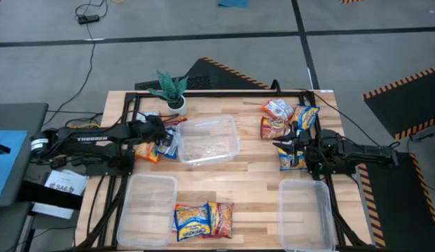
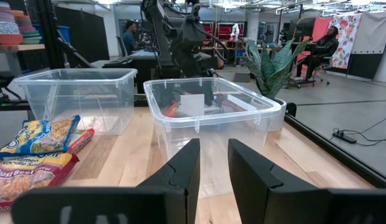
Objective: Sort Maruchan noodles
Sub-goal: Put the blue noodle packet into the top transparent bin
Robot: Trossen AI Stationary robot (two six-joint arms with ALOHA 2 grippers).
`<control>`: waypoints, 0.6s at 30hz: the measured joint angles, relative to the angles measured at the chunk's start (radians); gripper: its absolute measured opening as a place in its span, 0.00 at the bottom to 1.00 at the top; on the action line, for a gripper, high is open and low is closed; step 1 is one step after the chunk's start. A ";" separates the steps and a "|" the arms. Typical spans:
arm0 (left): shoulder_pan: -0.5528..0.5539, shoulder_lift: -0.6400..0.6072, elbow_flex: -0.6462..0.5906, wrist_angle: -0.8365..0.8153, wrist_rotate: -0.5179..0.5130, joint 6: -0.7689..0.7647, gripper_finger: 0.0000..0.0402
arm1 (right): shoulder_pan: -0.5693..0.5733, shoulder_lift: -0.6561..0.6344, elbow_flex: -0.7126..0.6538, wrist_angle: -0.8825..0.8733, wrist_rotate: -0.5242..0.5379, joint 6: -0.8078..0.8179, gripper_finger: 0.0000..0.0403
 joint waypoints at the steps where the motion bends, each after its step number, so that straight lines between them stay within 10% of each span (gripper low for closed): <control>1: 0.000 0.002 0.000 0.000 0.000 0.000 0.45 | 0.000 0.000 0.000 0.000 0.000 0.000 0.27; 11: 0.000 -0.006 0.000 -0.010 0.015 0.120 0.04 | 0.000 0.000 0.000 0.000 0.000 0.000 0.27; 18: 0.000 -0.130 0.028 -0.099 0.012 0.151 0.00 | 0.000 0.000 0.000 0.000 0.000 0.000 0.27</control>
